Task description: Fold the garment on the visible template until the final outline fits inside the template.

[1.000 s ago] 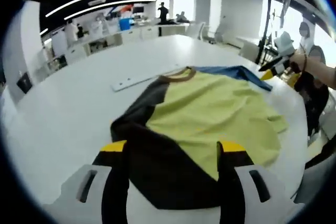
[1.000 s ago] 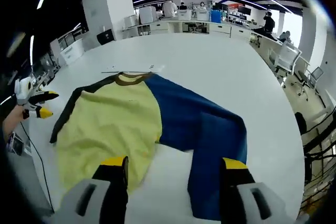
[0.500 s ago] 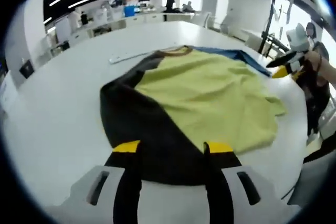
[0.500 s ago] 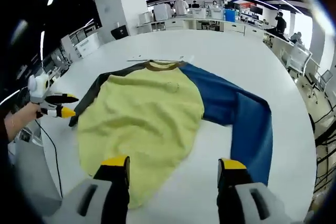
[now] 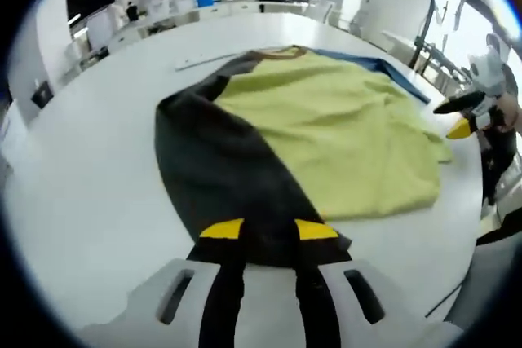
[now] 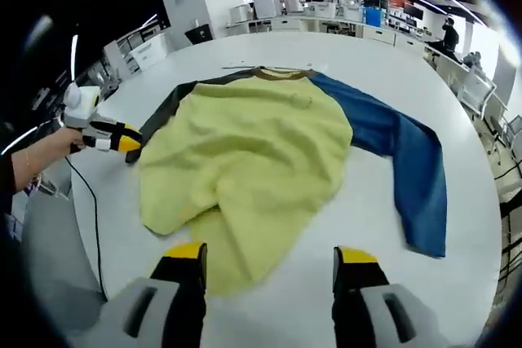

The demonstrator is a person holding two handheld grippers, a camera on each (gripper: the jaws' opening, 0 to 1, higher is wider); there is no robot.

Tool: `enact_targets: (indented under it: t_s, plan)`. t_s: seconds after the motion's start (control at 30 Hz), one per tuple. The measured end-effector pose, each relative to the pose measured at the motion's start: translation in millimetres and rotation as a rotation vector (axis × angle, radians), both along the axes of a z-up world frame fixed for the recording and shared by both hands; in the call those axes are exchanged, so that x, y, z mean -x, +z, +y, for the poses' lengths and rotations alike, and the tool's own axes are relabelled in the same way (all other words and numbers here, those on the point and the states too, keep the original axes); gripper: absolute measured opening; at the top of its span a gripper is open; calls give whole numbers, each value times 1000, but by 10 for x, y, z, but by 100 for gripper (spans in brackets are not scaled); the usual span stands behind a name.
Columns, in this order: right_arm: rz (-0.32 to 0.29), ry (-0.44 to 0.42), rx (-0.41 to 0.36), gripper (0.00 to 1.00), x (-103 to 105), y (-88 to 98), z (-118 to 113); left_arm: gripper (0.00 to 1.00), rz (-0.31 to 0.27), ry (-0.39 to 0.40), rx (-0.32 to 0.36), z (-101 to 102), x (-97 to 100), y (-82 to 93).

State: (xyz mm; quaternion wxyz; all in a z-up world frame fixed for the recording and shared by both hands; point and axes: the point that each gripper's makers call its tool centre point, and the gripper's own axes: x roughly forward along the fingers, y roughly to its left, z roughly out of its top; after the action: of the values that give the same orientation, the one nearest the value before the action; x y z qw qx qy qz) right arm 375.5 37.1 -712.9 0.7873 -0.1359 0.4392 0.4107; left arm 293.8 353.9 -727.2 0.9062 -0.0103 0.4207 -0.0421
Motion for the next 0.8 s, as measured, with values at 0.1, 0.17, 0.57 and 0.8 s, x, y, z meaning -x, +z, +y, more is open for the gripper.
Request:
enact_targets:
  t_s: [0.1, 0.17, 0.57, 0.8]
  plan:
    - [0, -1, 9, 58, 38, -34, 13, 4, 1, -14, -5, -28, -5, 2]
    - [-16, 11, 24, 58, 57, -49, 20, 1, 0, -14, -10, -20, -5, 7]
    - [-9, 11, 27, 57, 124, -53, 21, 0, 11, 87, -127, 719, 105, 87]
    - [-9, 4, 28, 57, 123, -47, -3, 4, 16, 159, -153, 991, 199, 65]
